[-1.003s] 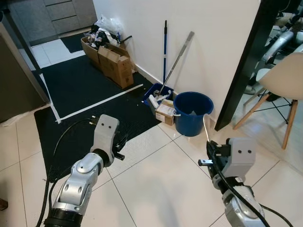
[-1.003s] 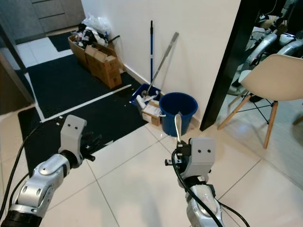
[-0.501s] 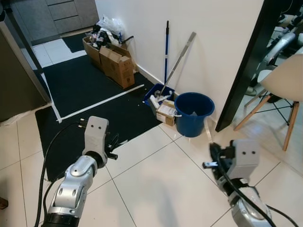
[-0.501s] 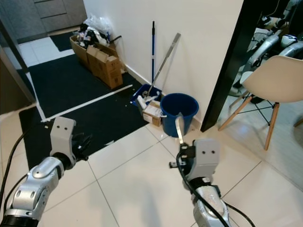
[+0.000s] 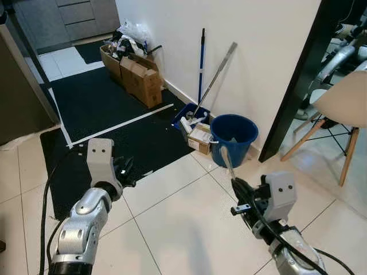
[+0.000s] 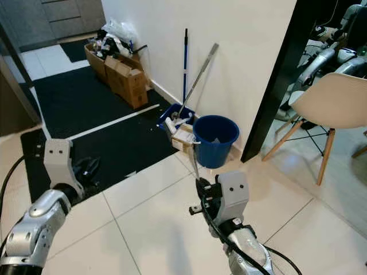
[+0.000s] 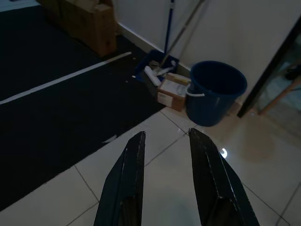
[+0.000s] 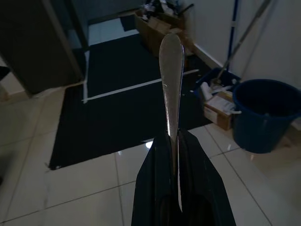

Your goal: Setting the table

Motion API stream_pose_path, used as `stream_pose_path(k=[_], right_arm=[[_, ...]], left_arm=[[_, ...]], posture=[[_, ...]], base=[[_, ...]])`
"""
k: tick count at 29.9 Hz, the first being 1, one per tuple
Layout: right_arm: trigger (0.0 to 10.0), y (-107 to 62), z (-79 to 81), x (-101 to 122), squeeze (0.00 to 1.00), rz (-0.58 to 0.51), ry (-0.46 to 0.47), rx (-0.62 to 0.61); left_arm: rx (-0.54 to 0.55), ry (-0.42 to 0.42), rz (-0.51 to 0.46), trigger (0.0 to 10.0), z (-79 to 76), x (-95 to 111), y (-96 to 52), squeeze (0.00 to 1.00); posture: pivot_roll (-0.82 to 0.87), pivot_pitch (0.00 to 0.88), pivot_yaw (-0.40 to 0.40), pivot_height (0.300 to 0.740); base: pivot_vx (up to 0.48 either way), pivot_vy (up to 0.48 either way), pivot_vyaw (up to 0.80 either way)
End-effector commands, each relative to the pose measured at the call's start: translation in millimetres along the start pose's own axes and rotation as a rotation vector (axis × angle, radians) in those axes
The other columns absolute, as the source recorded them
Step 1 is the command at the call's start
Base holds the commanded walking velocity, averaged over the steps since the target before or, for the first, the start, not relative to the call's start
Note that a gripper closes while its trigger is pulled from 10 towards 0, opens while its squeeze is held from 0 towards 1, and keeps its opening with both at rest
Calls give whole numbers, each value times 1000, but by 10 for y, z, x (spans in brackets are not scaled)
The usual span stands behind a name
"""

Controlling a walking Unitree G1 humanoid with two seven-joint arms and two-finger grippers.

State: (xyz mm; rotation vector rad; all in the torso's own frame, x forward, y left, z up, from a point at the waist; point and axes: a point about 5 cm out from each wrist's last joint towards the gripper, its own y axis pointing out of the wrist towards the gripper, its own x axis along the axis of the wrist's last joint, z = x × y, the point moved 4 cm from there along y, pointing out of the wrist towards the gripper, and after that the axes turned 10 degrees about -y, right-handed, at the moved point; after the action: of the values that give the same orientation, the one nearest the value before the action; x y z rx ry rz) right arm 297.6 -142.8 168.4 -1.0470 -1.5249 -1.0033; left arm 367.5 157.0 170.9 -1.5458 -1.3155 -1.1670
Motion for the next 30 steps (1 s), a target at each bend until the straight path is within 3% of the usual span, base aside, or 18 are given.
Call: stream_pose_path(k=[1, 6, 17, 23, 30], right_arm=[[10000, -3, -54, -25, 0, 8, -5, -29], [10000, -2, -117, -15, 0, 6, -7, -64], [10000, 3, -486, 13, 0, -4, -10, -279], [10000, 1, -526, -3, 0, 5, -15, -301], [10000, 9, -568, -13, 0, 5, -5, -329]], left_arm=[[4, 11, 30, 10000, -2, -96, -39, 0], [1, 22, 36, 10000, -24, -116, -48, 0], [-4, 44, 38, 10000, -27, -107, -43, 0], [-6, 57, 36, 10000, -22, -106, -42, 0], [-9, 70, 34, 10000, -21, -110, -40, 0]], posture=[[-64, 118, 121, 740], [-64, 118, 121, 740], [-64, 116, 127, 740], [-63, 111, 127, 740], [-63, 104, 129, 740]], base=[[0, 0, 0], [0, 0, 0], [0, 0, 0], [0, 0, 68], [0, 0, 786]])
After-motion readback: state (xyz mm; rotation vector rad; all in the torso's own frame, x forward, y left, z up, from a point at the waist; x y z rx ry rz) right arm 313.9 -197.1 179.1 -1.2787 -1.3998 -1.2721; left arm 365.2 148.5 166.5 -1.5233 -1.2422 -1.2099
